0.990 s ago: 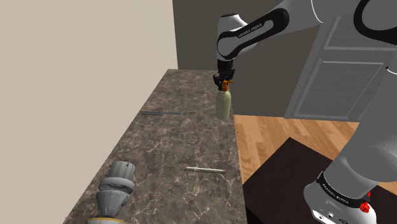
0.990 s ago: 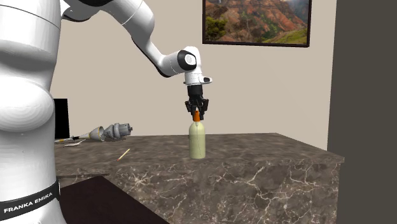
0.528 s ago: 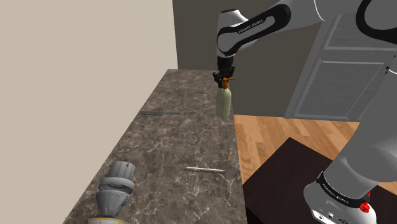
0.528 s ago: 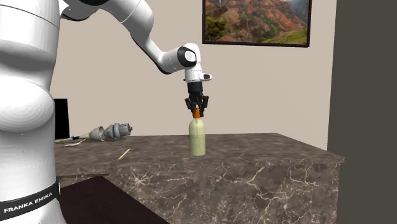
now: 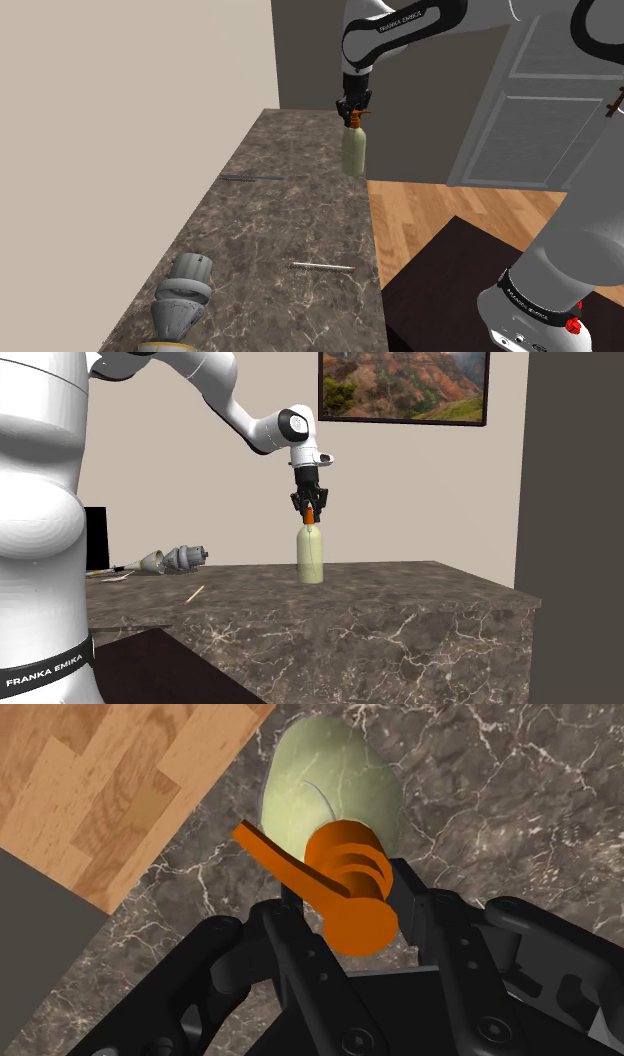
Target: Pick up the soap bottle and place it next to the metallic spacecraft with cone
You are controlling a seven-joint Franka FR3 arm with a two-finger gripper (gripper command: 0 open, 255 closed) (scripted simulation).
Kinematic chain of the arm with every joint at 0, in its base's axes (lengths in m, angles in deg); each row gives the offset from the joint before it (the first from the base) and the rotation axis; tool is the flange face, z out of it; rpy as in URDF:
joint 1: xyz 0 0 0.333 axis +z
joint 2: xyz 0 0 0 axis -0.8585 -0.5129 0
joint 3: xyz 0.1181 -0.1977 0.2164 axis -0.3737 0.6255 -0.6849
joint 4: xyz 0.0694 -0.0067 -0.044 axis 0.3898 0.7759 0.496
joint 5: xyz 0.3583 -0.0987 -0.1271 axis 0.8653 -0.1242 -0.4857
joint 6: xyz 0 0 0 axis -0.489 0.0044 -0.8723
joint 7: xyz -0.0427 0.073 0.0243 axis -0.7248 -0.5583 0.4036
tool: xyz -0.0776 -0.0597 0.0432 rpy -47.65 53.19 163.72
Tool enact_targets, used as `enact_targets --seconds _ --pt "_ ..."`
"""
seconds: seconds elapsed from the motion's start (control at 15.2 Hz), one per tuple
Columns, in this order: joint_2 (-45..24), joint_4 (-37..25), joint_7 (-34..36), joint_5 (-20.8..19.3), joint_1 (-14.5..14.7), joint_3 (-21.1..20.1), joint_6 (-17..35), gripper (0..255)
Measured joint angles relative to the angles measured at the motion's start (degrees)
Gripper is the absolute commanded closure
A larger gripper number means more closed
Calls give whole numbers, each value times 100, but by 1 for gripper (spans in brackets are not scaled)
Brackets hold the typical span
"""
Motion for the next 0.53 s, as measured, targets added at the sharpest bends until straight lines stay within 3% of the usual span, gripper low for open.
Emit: enact_targets --seconds 0.53 --pt "92 -506 -56 23 3 -3 -597 255"
